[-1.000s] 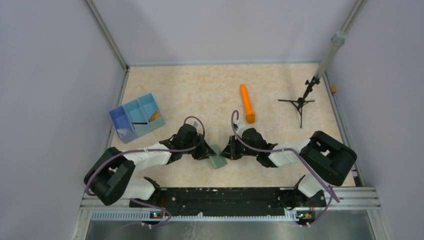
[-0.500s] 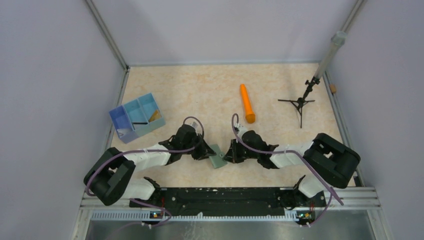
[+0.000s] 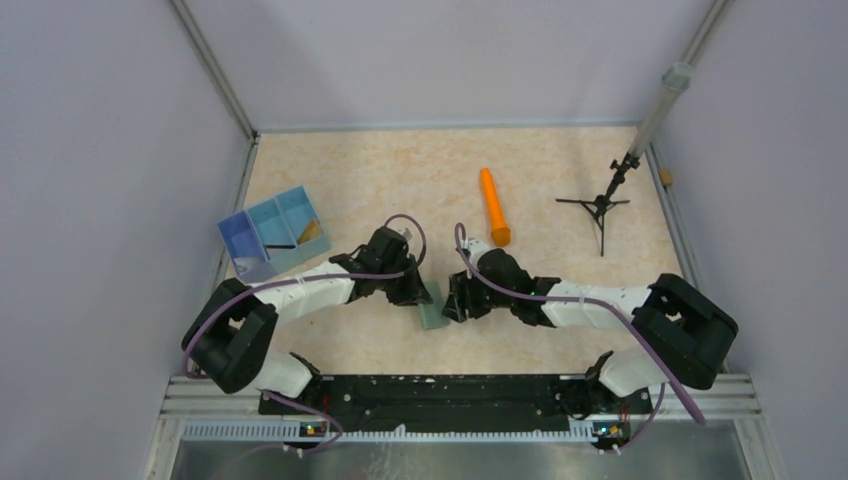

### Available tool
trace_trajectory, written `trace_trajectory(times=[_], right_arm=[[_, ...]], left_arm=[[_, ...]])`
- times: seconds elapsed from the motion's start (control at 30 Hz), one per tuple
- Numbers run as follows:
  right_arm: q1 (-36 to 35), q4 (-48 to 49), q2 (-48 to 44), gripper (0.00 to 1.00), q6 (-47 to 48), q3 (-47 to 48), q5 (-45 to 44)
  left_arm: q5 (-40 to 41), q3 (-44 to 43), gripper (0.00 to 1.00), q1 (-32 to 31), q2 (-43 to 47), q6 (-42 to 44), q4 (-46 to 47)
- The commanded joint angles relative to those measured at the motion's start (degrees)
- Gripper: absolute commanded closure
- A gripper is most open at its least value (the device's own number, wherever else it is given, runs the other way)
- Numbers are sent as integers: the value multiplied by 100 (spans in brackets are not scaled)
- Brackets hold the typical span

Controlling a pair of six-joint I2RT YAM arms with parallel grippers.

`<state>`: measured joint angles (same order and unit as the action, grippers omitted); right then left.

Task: Put the credit cards into the card holder
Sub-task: Close the card holder at the center of the board.

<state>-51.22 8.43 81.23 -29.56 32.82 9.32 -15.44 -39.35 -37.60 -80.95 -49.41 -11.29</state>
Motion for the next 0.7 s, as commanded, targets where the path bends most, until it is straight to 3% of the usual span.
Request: trace_trajectory(times=[0.0, 0.37, 0.67], right_arm=[[-62, 117, 41, 46, 113, 320, -1], [-48, 44, 384, 62, 96, 548, -462], [23, 163, 367, 62, 13, 592, -528]], left_arm=[[252, -373, 100, 17, -319, 724, -872], [191, -521, 100, 25, -507, 709, -866], [182, -521, 100, 29, -500, 711, -888]])
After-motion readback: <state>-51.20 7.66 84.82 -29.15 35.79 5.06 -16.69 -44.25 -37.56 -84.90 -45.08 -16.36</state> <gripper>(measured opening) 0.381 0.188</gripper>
